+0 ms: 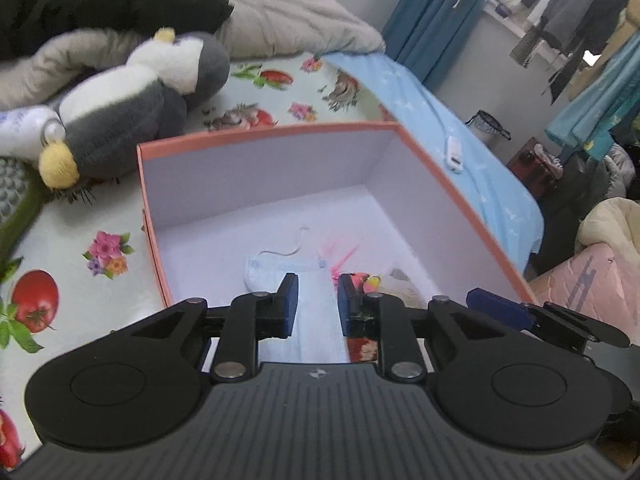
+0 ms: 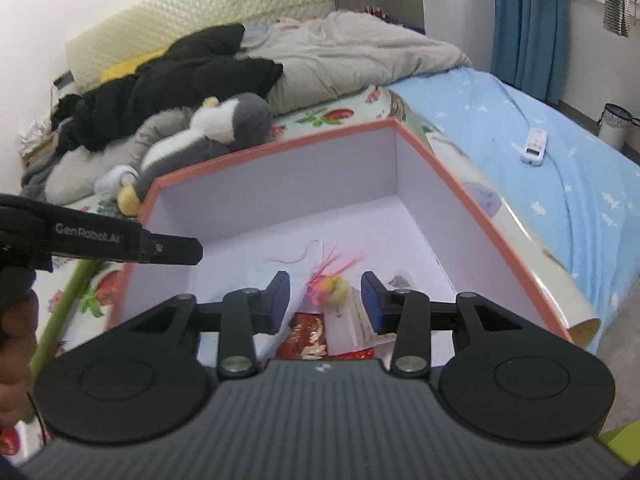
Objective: Organize soft objects
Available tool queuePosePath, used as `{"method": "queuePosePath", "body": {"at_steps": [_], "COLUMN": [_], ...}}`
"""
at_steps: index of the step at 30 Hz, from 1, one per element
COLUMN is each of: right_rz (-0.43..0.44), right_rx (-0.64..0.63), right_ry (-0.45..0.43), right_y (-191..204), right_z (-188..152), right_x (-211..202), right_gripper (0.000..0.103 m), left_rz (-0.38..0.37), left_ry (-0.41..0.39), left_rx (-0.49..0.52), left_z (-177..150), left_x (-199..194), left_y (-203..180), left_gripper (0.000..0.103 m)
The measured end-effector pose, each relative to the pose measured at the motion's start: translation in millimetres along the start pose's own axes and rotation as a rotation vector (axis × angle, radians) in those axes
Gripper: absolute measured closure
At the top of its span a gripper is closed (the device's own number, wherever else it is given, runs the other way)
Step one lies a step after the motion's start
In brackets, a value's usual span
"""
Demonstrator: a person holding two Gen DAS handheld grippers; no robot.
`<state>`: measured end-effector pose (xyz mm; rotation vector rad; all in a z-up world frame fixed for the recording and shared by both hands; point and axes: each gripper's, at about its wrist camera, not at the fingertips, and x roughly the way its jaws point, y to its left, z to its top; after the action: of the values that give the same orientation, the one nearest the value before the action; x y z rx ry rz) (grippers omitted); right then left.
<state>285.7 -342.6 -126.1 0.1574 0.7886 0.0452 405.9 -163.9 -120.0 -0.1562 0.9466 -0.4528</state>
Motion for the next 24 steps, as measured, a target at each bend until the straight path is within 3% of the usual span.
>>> {"method": "queuePosePath", "body": {"at_steps": [13, 24], "right_rz": [0.016, 0.032], "right_rx": [0.002, -0.007], "right_ry": [-0.164, -0.271], "right_y": [25.9, 47.6], "right_z": [2.1, -16.1], "right_x": [-126.4, -219.5], "right_gripper": [0.061, 0.060], "left_rz": [-0.028, -0.040], "left_ry": [-0.209, -0.282], "left_rx": [0.022, 0.085], "left_z": [-19.8, -83.8], "left_x": [-159.0, -258.0], "left_y": [-37.7, -71.1], "left_gripper": [0.079, 0.079]}}
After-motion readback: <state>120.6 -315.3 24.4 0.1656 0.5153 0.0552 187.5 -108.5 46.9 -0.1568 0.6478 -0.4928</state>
